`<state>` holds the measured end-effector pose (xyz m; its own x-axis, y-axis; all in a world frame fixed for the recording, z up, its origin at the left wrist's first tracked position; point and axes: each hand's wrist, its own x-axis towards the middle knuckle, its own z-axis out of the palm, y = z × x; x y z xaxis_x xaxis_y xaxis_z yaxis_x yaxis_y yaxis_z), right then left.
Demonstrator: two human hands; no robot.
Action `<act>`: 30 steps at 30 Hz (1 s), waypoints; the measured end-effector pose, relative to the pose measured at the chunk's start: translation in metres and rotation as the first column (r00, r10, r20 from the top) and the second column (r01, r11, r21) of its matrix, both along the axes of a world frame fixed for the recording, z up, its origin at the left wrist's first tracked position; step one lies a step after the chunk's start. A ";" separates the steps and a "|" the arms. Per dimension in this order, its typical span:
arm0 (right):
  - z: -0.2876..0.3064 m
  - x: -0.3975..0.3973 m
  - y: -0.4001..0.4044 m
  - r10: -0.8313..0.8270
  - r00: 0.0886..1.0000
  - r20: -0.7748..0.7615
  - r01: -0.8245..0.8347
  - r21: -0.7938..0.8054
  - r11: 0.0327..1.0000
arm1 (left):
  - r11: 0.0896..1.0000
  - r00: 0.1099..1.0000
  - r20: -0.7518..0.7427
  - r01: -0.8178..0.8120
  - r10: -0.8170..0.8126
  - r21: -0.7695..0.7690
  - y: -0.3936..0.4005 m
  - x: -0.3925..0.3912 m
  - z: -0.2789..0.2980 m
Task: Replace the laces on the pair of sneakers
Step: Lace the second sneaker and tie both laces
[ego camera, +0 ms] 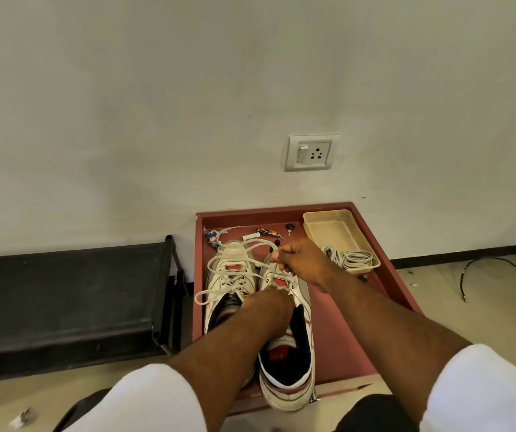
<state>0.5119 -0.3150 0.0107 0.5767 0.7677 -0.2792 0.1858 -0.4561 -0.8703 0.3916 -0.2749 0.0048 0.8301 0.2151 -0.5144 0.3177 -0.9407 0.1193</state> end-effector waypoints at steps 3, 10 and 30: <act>0.013 -0.010 0.003 -0.089 0.996 -0.027 0.092 0.105 0.990 | 1.000 0.999 -0.040 -0.010 0.010 -0.010 -0.006 0.009 -0.005; 0.127 -0.002 0.022 -0.298 0.939 -0.172 0.345 0.468 0.814 | 0.999 0.999 0.050 0.010 -0.013 0.047 -0.014 0.012 -0.017; 0.131 -0.008 -0.013 -0.279 0.944 -0.178 0.331 0.492 0.805 | 0.808 0.757 0.314 -0.456 0.573 -0.374 0.033 0.024 -0.017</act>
